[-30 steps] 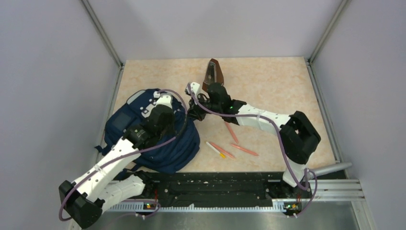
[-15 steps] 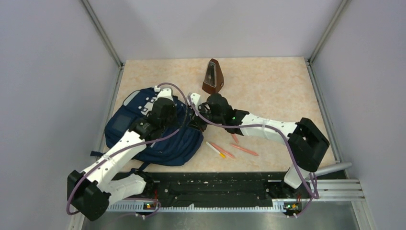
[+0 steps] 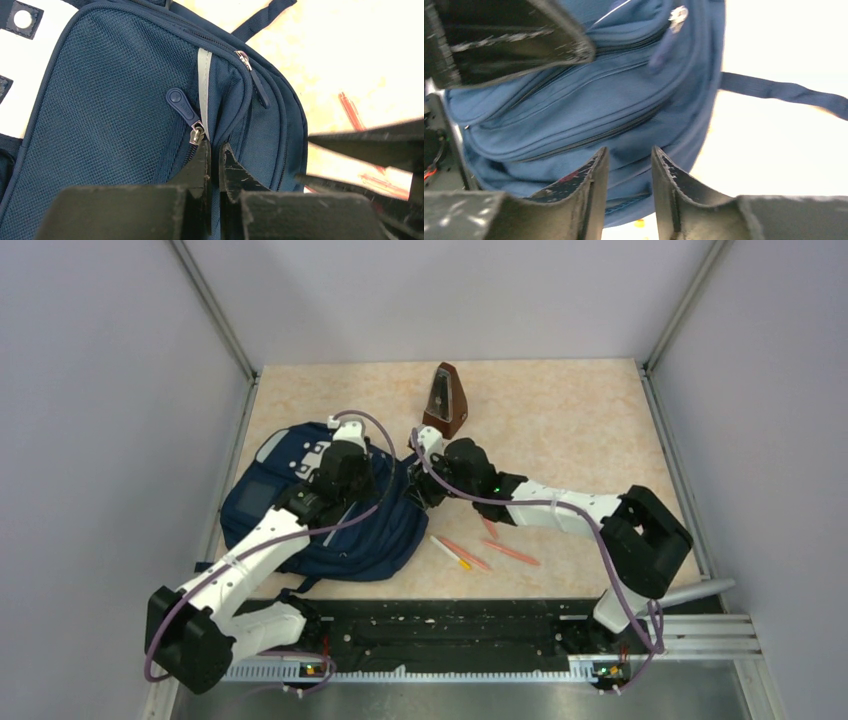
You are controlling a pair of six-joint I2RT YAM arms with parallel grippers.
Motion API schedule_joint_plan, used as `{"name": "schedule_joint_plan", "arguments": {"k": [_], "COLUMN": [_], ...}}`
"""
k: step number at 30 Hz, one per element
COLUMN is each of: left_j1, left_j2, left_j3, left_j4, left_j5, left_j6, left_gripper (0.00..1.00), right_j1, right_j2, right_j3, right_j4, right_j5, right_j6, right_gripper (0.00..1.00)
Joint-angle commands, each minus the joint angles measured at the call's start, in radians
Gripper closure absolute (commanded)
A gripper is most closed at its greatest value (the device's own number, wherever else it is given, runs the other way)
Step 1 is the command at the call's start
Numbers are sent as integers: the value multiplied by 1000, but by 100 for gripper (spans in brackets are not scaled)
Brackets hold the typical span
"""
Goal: Pack the student bag
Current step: Unzip the student bag at the center of the board.
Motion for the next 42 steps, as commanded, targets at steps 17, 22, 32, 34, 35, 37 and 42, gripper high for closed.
{"name": "schedule_joint_plan", "arguments": {"k": [17, 22, 32, 34, 35, 37, 42], "left_j1": [11, 11, 12, 12, 12, 12, 14], "left_j2": [-72, -78, -78, -78, -79, -81, -70], "left_j3": [-34, -31, -23, -22, -23, -22, -24], "left_j4": [111, 108, 101, 100, 99, 100, 103], "left_j5": [123, 121, 117, 117, 116, 114, 107], "left_j6": [-27, -22, -17, -17, -17, -17, -19], "left_gripper": [100, 100, 100, 100, 100, 100, 100], "right_j1": [-38, -39, -39, -39, -39, -39, -37], "right_j2": [146, 193, 236, 247, 251, 253, 214], "right_j3": [232, 268, 291, 304, 308, 310, 262], "right_j4": [92, 54, 45, 32, 28, 27, 60], "right_j5": [-42, -68, -94, -89, -87, -82, -82], "right_j6": [-105, -137, -145, -156, -162, -166, -160], "right_gripper": [47, 48, 69, 79, 83, 92, 100]}}
